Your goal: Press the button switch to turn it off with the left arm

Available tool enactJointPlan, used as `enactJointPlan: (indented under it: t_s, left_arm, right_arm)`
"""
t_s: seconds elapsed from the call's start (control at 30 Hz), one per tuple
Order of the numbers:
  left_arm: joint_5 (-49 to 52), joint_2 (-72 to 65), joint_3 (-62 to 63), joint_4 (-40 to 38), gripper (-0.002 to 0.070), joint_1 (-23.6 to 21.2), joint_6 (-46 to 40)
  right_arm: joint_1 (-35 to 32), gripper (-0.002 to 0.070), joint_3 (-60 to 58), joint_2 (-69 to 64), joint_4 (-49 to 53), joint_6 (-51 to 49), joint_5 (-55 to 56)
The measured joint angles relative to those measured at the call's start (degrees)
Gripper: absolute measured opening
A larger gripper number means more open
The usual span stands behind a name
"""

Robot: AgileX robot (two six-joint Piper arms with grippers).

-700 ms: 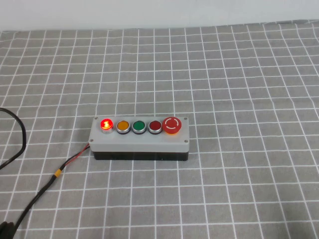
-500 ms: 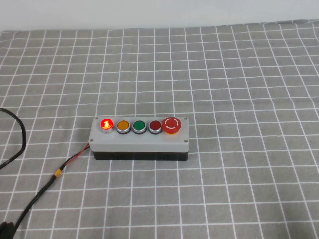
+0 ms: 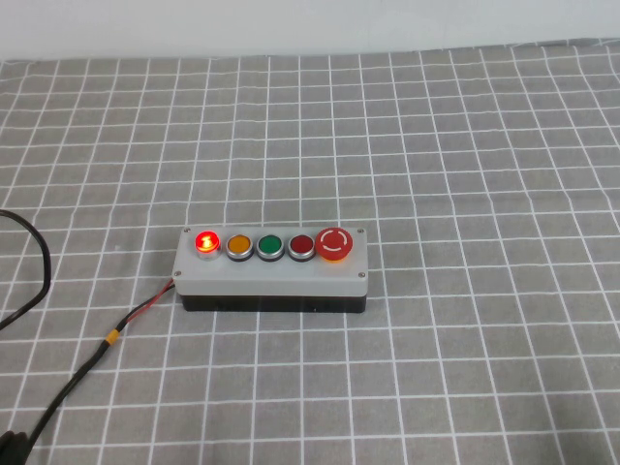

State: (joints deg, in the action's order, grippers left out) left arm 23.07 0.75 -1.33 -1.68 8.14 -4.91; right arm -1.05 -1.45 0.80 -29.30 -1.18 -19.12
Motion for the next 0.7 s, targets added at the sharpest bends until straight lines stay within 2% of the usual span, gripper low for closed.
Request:
enactJointPlan:
  t_s: [0.7]
  left_arm:
    - [-2.1, 0.0, -0.1, 1.7, -0.0003, 0.0, 0.1]
  right_arm:
    - [0.0, -0.0017, 0.0, 0.0, 0.0, 0.0, 0.0]
